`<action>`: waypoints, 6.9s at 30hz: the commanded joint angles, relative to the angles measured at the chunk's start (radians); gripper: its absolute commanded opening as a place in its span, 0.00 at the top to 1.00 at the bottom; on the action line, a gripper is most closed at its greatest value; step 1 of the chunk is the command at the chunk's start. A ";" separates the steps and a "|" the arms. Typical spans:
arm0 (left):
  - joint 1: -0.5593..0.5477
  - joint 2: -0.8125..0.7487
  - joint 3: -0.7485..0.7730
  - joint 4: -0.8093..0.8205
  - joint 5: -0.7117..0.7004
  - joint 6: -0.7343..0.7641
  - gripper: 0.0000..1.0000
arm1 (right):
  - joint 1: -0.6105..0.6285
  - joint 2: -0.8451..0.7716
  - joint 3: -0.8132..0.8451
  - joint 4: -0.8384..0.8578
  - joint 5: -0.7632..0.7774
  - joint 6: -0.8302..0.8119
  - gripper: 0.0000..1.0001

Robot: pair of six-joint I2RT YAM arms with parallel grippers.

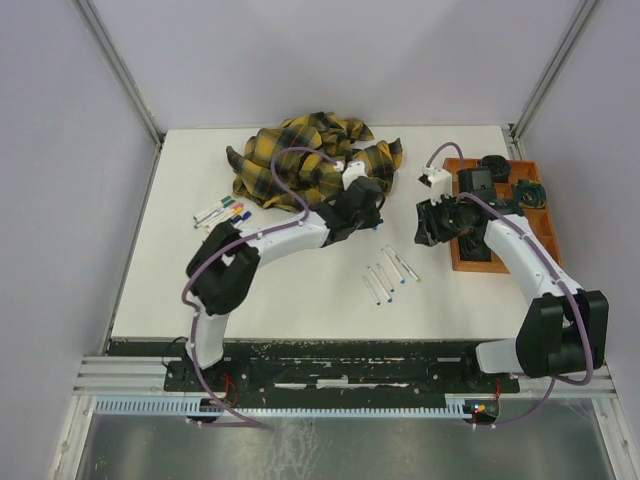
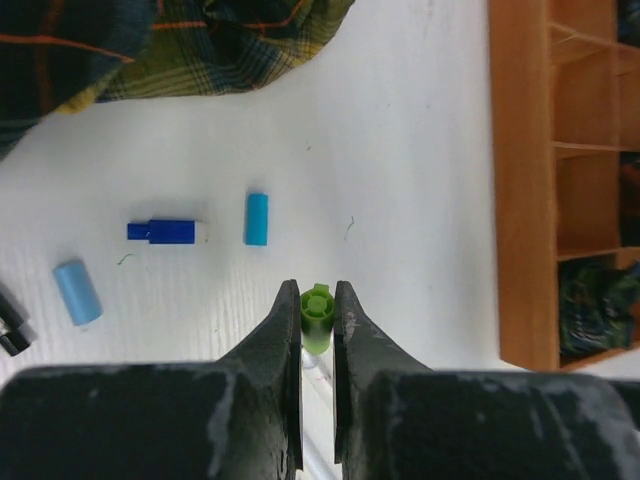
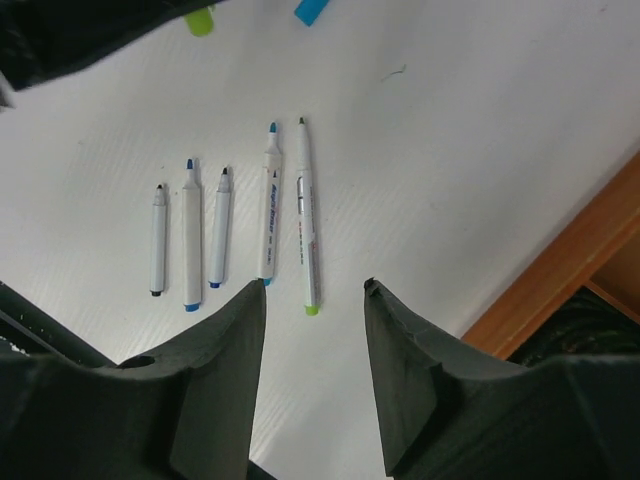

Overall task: Open the pen caps
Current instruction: Place the pen at the center of the board, then place the pen cap at the center of the board, then pick up the pen from the center of the board.

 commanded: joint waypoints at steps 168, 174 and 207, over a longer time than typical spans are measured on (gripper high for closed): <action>0.651 -0.136 -0.441 -0.210 0.086 0.450 0.97 | -0.284 -0.076 0.051 -0.216 -0.513 -0.266 0.48; 0.608 -0.266 -0.510 -0.160 0.113 0.419 0.97 | -0.283 -0.109 0.044 -0.219 -0.591 -0.263 0.48; 0.024 -0.719 -1.049 1.296 0.261 0.023 0.97 | -0.092 -0.366 -0.240 0.635 -0.843 0.479 0.43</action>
